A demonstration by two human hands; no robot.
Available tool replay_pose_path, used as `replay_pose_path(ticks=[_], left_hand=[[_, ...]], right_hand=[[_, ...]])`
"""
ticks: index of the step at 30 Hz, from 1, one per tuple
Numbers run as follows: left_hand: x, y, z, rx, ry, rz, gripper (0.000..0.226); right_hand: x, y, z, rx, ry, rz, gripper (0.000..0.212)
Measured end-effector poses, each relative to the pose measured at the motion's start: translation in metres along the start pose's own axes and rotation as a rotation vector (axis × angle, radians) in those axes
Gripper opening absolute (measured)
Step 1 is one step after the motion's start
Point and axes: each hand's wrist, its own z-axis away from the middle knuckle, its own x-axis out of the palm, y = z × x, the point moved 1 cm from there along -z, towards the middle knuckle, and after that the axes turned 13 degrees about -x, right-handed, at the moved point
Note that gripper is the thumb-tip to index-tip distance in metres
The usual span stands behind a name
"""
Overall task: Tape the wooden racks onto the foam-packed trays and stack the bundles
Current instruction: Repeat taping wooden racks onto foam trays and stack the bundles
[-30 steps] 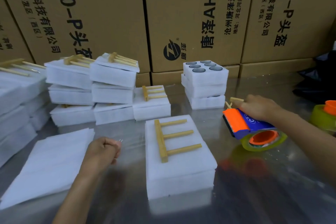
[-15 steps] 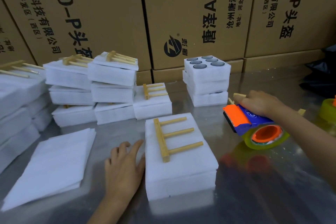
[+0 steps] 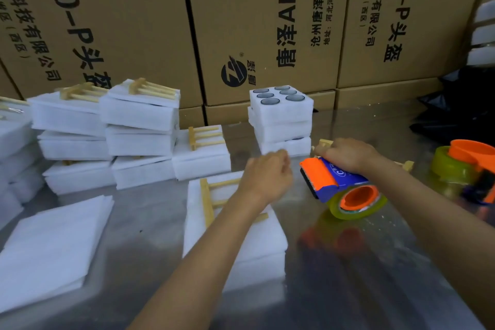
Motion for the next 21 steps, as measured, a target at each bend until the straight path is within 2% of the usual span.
replay_pose_path(ticks=[3,5,8,11,14,17,19,21], left_hand=[[0.032,-0.015,-0.011,-0.028,-0.107,-0.221,0.033],[0.036,-0.019,-0.017,-0.024,-0.078,-0.204,0.031],[0.035,-0.02,-0.016,-0.027,-0.054,-0.066,0.042],[0.038,-0.015,-0.012,-0.011,-0.035,-0.171,0.043],[0.037,-0.012,-0.009,-0.031,-0.012,-0.179,0.037],[0.036,-0.013,-0.008,-0.046,-0.001,-0.115,0.037],[0.038,-0.014,-0.009,-0.034,0.004,-0.106,0.038],[0.038,-0.015,-0.01,-0.016,0.005,-0.109,0.041]], right_hand=[[0.001,0.002,0.0,-0.032,-0.001,0.037,0.055],[-0.002,0.003,0.001,-0.036,0.009,0.018,0.054],[-0.003,0.003,0.003,-0.026,-0.003,-0.059,0.056],[-0.006,0.001,-0.002,0.027,-0.016,-0.159,0.057],[-0.014,-0.008,-0.011,0.068,-0.135,-0.081,0.059],[-0.01,-0.013,-0.014,0.14,-0.15,-0.039,0.048],[0.0,-0.007,-0.01,0.17,-0.061,-0.041,0.033],[0.004,-0.004,-0.006,0.168,0.014,-0.049,0.029]])
